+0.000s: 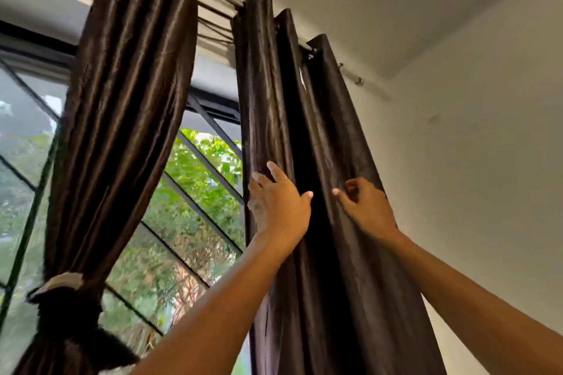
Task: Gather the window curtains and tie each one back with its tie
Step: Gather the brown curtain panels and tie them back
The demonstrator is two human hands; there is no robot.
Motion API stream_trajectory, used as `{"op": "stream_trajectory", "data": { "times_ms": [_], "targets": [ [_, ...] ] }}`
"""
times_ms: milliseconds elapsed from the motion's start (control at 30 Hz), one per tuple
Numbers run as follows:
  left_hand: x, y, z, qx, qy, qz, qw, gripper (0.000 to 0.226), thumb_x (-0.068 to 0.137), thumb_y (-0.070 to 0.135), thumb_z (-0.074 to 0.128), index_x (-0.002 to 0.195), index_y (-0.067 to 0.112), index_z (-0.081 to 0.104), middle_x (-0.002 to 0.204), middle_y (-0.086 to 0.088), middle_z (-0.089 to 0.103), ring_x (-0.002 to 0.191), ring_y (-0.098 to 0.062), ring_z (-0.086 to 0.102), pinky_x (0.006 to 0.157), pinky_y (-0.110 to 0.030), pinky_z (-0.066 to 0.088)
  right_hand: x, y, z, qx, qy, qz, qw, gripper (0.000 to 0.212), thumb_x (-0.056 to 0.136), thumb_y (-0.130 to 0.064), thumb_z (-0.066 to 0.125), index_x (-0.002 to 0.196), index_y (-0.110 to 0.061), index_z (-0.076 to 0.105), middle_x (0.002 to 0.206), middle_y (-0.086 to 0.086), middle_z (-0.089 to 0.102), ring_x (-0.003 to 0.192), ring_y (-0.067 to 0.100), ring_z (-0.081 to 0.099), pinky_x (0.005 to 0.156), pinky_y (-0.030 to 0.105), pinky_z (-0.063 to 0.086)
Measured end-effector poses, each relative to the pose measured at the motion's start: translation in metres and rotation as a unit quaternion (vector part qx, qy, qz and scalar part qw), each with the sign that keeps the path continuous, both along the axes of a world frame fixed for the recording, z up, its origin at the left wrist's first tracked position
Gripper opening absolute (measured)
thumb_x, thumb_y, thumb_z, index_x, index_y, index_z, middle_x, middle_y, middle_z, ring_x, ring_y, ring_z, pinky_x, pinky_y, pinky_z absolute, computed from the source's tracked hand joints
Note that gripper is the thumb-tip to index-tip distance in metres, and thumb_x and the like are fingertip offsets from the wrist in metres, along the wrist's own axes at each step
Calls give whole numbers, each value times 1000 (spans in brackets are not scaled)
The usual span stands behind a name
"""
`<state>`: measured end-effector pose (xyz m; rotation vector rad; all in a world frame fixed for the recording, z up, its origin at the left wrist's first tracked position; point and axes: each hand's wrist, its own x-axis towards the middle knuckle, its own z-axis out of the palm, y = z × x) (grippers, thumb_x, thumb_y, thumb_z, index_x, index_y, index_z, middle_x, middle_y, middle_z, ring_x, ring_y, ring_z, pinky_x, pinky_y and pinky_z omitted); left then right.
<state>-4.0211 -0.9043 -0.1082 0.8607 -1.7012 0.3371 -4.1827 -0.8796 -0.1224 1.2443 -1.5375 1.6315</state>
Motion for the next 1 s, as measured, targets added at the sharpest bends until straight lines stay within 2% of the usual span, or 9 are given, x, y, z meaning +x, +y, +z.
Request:
{"op": "stream_trajectory", "data": {
  "times_ms": [200, 400, 533, 667, 733, 767, 833, 900, 1000],
  "targets": [
    [-37, -9, 26, 15, -5, 94, 995, 67, 100, 33, 38, 148, 1, 6, 152, -30, 11, 139, -38, 20, 100, -47, 37, -14, -48, 32, 87, -48, 128, 987, 69, 87, -48, 63, 134, -3, 42, 132, 18, 54, 120, 34, 52, 96, 41, 45],
    [-44, -8, 47, 79, -21, 72, 994, 69, 102, 40, 29, 149, 2, -5, 153, -33, 1, 142, -42, 10, 103, -50, 34, 3, -59, 54, 31, 24, 152, 988, 22, 94, -22, 56, 114, -18, 65, 105, 8, 70, 98, 29, 63, 79, 43, 52],
    [-44, -10, 78, 97, 27, -6, 995, 85, 96, 51, 40, 149, 0, -2, 149, -31, 26, 139, -42, 23, 108, -46, 28, 30, -52, 68, 67, 135, 181, 972, 18, 92, -4, 51, 104, -2, 64, 97, 17, 68, 93, 33, 63, 77, 44, 51],
    [-36, -16, 95, 46, 12, 49, 998, 55, 94, 19, 52, 140, -5, 32, 135, -20, 48, 124, -36, 48, 97, -39, 41, 20, -38, 87, 191, 220, 254, 922, 10, 90, -6, 55, 87, -4, 64, 83, 16, 63, 83, 31, 60, 74, 42, 47],
    [-31, -21, 96, 20, -13, 73, 997, 31, 92, 11, 53, 121, 0, 54, 125, -18, 56, 115, -35, 55, 88, -38, 46, 7, -41, 95, 177, 218, 250, 927, 21, 93, -26, 58, 105, -12, 69, 100, 14, 65, 95, 25, 61, 85, 48, 46],
    [-29, -25, 94, 8, -27, 80, 996, 26, 92, 9, 53, 116, 1, 57, 121, -18, 57, 112, -35, 56, 85, -38, 47, -2, -48, 101, 128, 207, 165, 956, 32, 92, -36, 58, 117, -17, 65, 123, 18, 59, 116, 29, 54, 105, 52, 40],
    [-25, -33, 89, -16, -50, 99, 994, 24, 92, 7, 50, 115, 1, 56, 119, -18, 58, 110, -36, 57, 84, -38, 46, -17, -62, 109, 45, 124, -12, 991, 59, 88, -52, 56, 140, -26, 44, 157, 18, 16, 144, 39, 13, 113, 60, 19],
    [-22, -44, 89, -30, -59, 119, 991, 26, 94, 7, 47, 118, 0, 52, 120, -17, 58, 111, -35, 57, 85, -37, 46, -26, -77, 120, 35, 2, 22, 999, 89, 82, -65, 56, 151, -27, 14, 157, 20, -12, 143, 47, -5, 110, 65, 9],
    [-20, -58, 93, -33, -67, 144, 987, 34, 96, 13, 43, 127, 1, 47, 122, -16, 58, 115, -32, 55, 89, -37, 45, -36, -101, 140, 57, -92, 124, 986, 121, 71, -75, 58, 149, -23, -18, 154, 24, -23, 141, 51, 3, 111, 62, 14]
  ]
}}
